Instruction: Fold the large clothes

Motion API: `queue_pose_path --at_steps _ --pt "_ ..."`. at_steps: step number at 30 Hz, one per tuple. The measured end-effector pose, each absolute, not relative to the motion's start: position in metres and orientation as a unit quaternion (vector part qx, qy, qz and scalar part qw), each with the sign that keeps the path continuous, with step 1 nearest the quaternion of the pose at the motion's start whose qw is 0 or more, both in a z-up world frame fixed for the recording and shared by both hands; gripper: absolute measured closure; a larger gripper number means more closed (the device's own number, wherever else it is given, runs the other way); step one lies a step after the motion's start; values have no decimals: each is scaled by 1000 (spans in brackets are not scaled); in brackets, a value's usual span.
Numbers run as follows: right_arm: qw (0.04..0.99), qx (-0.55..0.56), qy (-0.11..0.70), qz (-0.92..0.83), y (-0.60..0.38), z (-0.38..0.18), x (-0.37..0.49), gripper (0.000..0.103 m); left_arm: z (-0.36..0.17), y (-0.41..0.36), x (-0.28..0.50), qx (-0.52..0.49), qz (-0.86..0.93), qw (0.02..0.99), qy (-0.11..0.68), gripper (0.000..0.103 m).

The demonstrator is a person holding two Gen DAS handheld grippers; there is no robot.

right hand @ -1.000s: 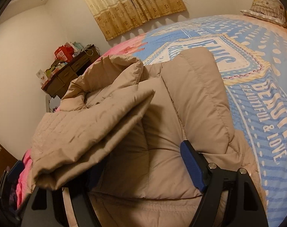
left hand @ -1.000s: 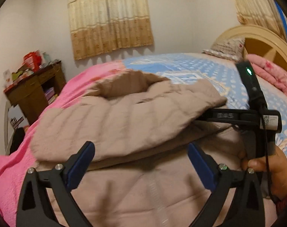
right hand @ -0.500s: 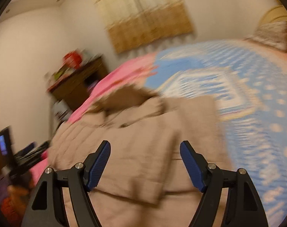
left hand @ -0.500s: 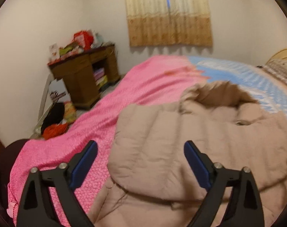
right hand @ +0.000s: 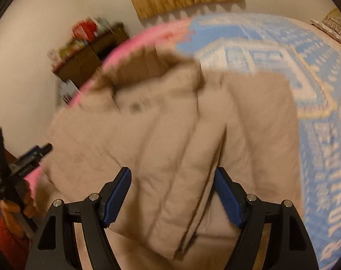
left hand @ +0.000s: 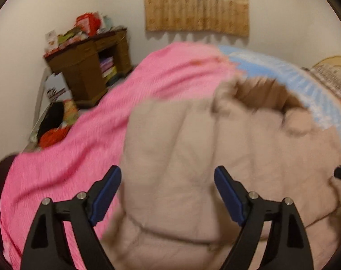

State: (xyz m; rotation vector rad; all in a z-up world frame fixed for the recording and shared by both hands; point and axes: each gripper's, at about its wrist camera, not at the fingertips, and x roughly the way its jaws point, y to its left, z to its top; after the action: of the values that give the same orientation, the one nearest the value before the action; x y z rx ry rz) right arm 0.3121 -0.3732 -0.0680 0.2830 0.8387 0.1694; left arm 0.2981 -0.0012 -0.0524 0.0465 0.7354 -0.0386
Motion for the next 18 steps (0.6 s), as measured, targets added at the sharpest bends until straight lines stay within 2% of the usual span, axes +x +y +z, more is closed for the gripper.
queue_pose_path --at_steps 3,5,9,11,13,14,16,17,18 --pt "913 132 381 65 -387 -39 345 27 -23 -10 327 27 -19 942 334 8" --pt "914 109 386 59 -386 -34 374 27 -17 -21 347 42 -32 943 329 0" --pt "909 57 410 34 -375 -48 431 28 -31 -54 401 92 -42 929 357 0" --pt "906 34 420 19 -369 -60 447 34 -45 -61 423 93 -38 919 382 2" --pt "903 32 427 14 -369 -68 461 47 -62 -65 444 83 -33 908 409 6" --pt "900 38 434 17 -369 -74 470 54 -66 -65 448 77 -31 906 414 10" --pt "895 43 442 24 -368 -81 479 87 -74 -66 457 59 -30 904 422 21" --pt "897 38 440 26 -364 -82 478 90 -76 -67 459 54 -34 903 425 36" --pt "900 30 434 31 -360 -80 474 93 -78 -68 459 49 -43 902 428 64"
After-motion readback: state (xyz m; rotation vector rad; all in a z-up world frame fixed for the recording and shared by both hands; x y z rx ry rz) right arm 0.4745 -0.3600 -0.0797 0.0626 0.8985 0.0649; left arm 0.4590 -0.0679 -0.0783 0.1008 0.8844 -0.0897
